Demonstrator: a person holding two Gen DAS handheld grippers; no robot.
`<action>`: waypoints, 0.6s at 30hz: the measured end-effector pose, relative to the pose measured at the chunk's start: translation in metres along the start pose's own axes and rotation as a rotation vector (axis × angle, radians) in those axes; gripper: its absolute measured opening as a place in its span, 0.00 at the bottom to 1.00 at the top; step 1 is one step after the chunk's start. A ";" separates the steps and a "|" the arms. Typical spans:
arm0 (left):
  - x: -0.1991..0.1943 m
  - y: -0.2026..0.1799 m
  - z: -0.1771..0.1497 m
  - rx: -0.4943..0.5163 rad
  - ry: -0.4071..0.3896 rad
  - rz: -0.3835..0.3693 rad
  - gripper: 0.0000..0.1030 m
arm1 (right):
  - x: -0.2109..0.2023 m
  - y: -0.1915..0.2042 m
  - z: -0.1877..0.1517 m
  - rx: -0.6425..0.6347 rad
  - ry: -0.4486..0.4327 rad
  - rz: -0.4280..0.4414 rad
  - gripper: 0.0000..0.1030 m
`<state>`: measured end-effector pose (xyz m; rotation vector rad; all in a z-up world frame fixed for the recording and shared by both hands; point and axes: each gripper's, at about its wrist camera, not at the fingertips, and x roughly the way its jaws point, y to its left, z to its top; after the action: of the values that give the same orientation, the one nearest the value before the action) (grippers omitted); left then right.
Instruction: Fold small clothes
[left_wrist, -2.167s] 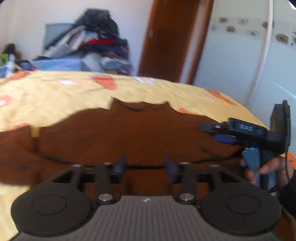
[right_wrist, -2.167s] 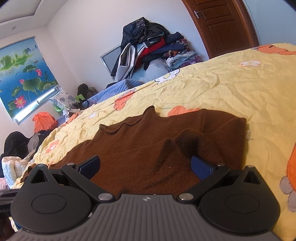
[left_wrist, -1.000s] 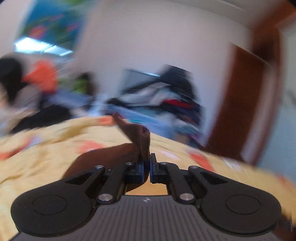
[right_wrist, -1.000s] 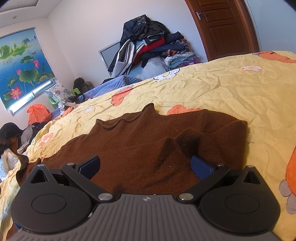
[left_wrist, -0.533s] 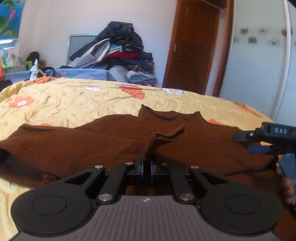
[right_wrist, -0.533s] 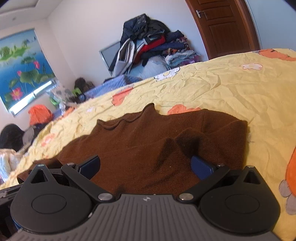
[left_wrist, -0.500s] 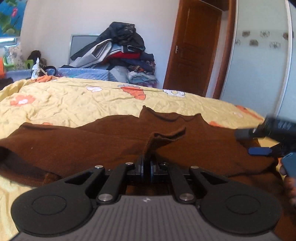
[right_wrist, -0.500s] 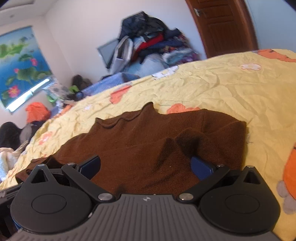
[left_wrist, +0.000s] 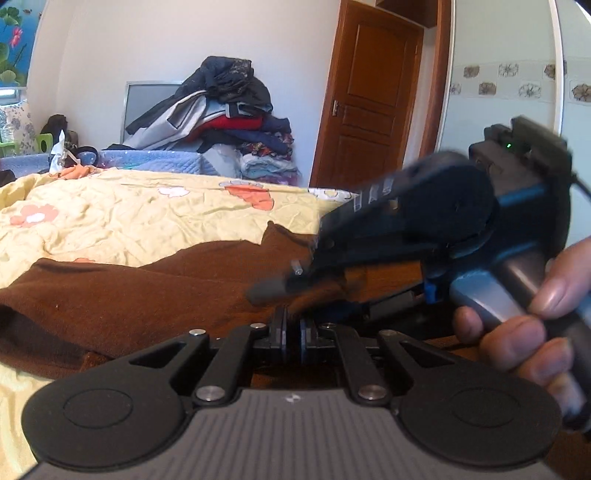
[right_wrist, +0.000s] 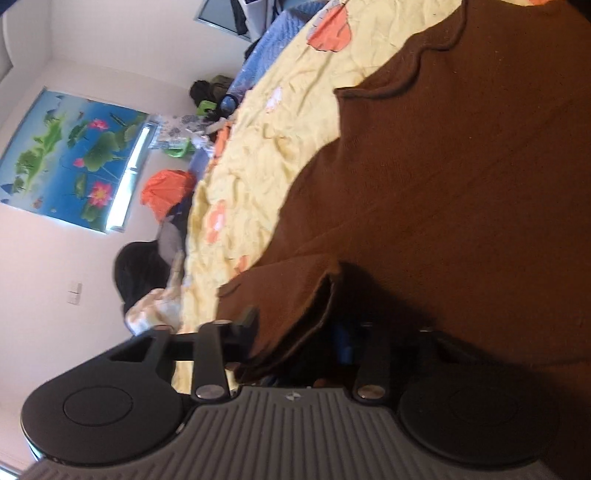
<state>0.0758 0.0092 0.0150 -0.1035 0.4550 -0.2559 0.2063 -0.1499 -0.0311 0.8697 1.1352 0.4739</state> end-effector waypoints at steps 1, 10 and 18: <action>-0.001 0.002 0.000 -0.006 0.002 -0.027 0.11 | -0.005 0.002 -0.001 -0.016 -0.013 0.004 0.16; -0.028 0.004 -0.006 -0.007 -0.192 -0.051 0.90 | -0.147 -0.028 0.034 -0.128 -0.191 -0.105 0.12; -0.030 0.011 -0.003 -0.083 -0.208 -0.007 0.92 | -0.150 -0.061 0.023 0.020 -0.106 -0.003 0.84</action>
<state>0.0508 0.0279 0.0235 -0.2113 0.2588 -0.2306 0.1656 -0.3028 0.0107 0.9003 1.0452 0.4093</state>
